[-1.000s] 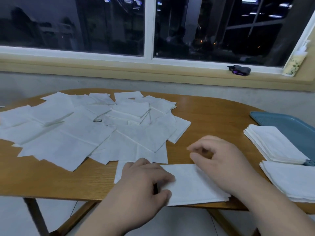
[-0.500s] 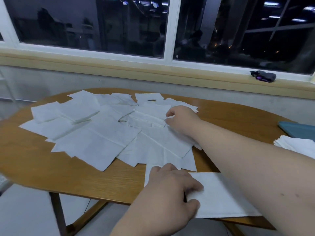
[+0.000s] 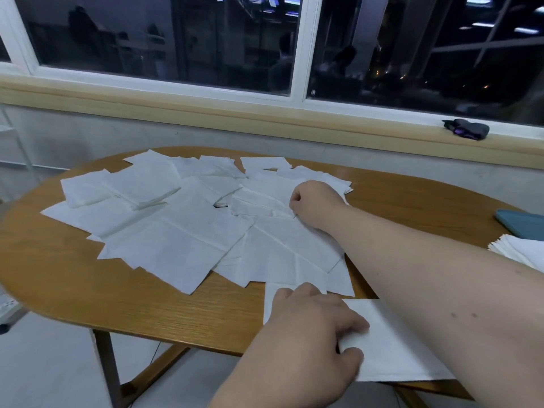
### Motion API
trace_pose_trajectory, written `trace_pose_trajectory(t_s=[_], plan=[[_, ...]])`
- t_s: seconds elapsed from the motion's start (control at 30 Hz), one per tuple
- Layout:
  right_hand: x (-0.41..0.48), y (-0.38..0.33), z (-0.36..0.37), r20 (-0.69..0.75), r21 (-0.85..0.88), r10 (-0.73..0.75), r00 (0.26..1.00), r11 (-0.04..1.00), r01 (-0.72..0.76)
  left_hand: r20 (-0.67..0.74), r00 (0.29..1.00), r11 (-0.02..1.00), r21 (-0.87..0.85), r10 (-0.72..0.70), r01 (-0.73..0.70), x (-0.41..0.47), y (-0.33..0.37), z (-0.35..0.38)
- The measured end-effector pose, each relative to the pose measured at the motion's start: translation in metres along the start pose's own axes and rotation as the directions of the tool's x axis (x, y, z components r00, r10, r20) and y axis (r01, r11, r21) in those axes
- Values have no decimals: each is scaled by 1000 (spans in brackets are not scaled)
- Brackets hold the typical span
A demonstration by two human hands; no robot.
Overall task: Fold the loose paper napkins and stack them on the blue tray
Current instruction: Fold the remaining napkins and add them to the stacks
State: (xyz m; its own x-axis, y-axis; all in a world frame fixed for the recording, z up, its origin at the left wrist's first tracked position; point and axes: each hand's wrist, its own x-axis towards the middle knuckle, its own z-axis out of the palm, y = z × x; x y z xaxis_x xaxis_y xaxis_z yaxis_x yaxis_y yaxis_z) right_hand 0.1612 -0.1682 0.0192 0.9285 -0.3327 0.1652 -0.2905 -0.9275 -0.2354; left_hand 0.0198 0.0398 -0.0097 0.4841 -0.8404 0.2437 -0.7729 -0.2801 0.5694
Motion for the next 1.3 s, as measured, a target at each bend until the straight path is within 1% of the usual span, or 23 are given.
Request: trace_pose_trajectory(t_s=[0.13, 0.2, 0.33, 0.43, 0.47, 0.53, 0.57, 0.63, 0.7, 0.73, 0.77, 0.83, 0.93, 1.0, 1.07, 1.1, 1.13, 1.17, 1.23, 1.3], plan=[[-1, 2, -1, -50, 7, -23, 998, 1000, 23, -4, 1000, 1000, -6, -3, 3, 0, 1, -1], [-6, 3, -9, -99, 44, -27, 995, 999, 31, -2, 1000, 1000, -7, -2, 1, 0, 2, -2], [-41, 5, -47, -225, 187, -8, 974, 981, 51, 4, 1000, 1000, -22, -1, 1, 0, 2, -4], [-86, 9, -75, -283, 309, 20, 959, 948, 71, -26, 1000, 999, -46, 10, -11, 0, 4, -5], [-103, 11, -81, -294, 343, 30, 955, 936, 76, -62, 998, 997, -72, 7, -12, 0, 5, -5], [-137, 15, -90, -301, 393, 33, 953, 915, 92, -201, 979, 988, -155, -32, 0, 0, 6, -5], [-154, 17, -93, -301, 414, 28, 953, 904, 104, -286, 956, 984, -181, -58, 5, 0, 4, -4], [-187, 20, -97, -298, 460, 26, 954, 880, 119, -430, 898, 985, -171, -98, 26, 0, 3, -3], [-216, 23, -100, -291, 512, 33, 956, 850, 127, -514, 849, 986, -158, -124, 49, -1, 3, -3], [-229, 25, -101, -290, 541, 27, 957, 830, 140, -530, 836, 984, -167, -142, 62, -2, 5, -4], [-240, 27, -101, -288, 571, 24, 957, 807, 152, -531, 832, 980, -184, -162, 73, -3, 8, -5], [-258, 30, -101, -278, 620, 25, 960, 768, 160, -482, 852, 964, -250, -205, 90, -6, 15, -7], [-274, 39, -97, -273, 674, 70, 960, 725, 138, -332, 909, 913, -394, -251, 109, -9, 25, -9], [-278, 45, -95, -275, 697, 130, 953, 710, 104, -288, 919, 871, -480, -270, 106, -9, 28, -9], [-278, 51, -93, -282, 730, 230, 932, 682, 53, -263, 924, 803, -592, -278, 73, -9, 31, -9], [-278, 51, -93, -265, 755, 283, 922, 655, 16, -243, 929, 780, -621, -280, 72, -9, 33, -9], [-279, 52, -91, -231, 780, 304, 924, 625, -11, -230, 931, 776, -626, -283, 81, -8, 34, -9], [-280, 50, -90, -166, 804, 311, 936, 593, -54, -233, 928, 784, -614, -291, 92, -7, 36, -8], [-281, 51, -83, -24, 826, 229, 973, 552, -109, -260, 913, 814, -569, -313, 117, -4, 35, -4], [-280, 54, -74, 17, 814, 166, 986, 571, -110, -275, 906, 829, -543, -321, 129, -1, 35, 0]])
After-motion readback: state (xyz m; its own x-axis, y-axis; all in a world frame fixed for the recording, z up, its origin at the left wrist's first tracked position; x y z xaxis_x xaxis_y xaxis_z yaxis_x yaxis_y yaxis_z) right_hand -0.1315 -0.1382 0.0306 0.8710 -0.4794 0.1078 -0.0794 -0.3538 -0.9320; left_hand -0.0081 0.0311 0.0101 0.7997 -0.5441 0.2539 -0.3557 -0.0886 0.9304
